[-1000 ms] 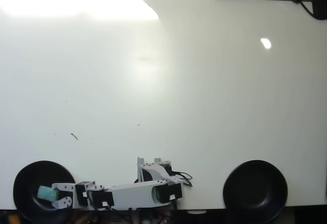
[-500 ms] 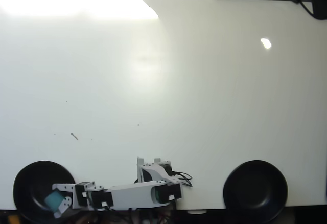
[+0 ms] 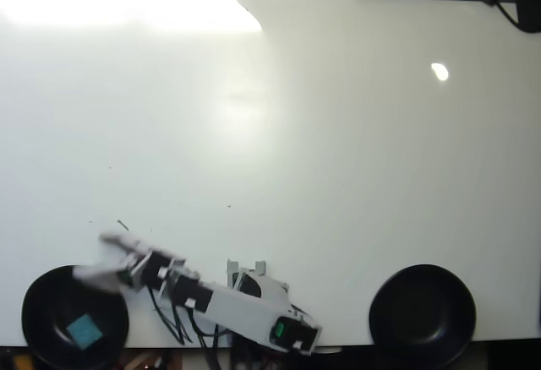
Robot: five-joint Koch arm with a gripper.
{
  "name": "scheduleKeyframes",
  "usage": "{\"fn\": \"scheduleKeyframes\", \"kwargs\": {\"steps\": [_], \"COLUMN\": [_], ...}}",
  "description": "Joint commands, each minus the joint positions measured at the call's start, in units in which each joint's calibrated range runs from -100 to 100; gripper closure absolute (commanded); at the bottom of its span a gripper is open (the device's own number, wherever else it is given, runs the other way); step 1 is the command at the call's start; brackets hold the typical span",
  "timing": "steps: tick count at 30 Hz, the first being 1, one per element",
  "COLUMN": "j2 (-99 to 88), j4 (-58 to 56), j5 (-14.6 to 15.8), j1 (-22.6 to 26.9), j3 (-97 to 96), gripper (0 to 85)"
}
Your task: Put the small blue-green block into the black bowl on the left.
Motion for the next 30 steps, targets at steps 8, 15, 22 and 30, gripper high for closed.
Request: {"fn": "scheduleKeyframes", "kwargs": {"steps": [8, 15, 22, 30], "j2": [-12.5, -17.8, -19.7, -19.6], "j4": [0.4, 8.9, 13.5, 25.1], "j5": [13.6, 18.9, 23.0, 23.6], "j1": [-14.0, -24.4, -32.6, -36.0], "j3": [-9.9, -25.7, -37.4, -51.6], "gripper": [38.8, 38.8, 38.6, 37.3]}}
